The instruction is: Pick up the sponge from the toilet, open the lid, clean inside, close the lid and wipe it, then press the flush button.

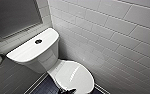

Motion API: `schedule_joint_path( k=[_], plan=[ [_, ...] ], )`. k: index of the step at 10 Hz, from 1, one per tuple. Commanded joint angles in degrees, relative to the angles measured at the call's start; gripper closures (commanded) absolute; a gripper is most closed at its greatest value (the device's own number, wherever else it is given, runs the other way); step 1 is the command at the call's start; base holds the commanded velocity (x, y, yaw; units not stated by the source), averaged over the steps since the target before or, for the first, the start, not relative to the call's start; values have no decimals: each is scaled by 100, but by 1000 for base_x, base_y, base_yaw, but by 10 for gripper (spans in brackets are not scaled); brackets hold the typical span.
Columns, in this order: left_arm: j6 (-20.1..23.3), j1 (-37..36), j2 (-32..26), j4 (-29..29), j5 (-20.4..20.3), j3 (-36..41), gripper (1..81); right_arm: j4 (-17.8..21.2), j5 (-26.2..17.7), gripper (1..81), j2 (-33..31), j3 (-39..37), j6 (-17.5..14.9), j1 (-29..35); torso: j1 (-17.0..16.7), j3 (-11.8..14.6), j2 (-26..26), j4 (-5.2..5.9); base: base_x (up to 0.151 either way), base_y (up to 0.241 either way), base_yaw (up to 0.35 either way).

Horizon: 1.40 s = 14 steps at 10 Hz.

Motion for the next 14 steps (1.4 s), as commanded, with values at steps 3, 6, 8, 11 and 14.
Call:
schedule_joint_path(
  k=[3,6,8,11,14],
  plan=[
    [152,-993,-93,-143,-711,173,10,-115,-433,811,-246,147,-8,-84,0,480,2,0,0,0,0],
    [152,-1010,-75,-160,-693,147,10,-115,-433,811,-245,147,1,-67,2,207,2,0,0,0,0],
    [161,-993,-75,-387,-693,173,10,-115,-433,811,-245,156,-8,-67,2,214,2,0,0,0,0],
    [187,-1011,-119,-476,-860,173,10,-115,-433,811,-245,199,-8,-76,2,214,2,0,0,0,0],
    [187,-1072,-417,-467,-1001,498,10,-132,-433,811,-254,261,-17,-58,2,214,2,0,0,0,0]
  ],
)
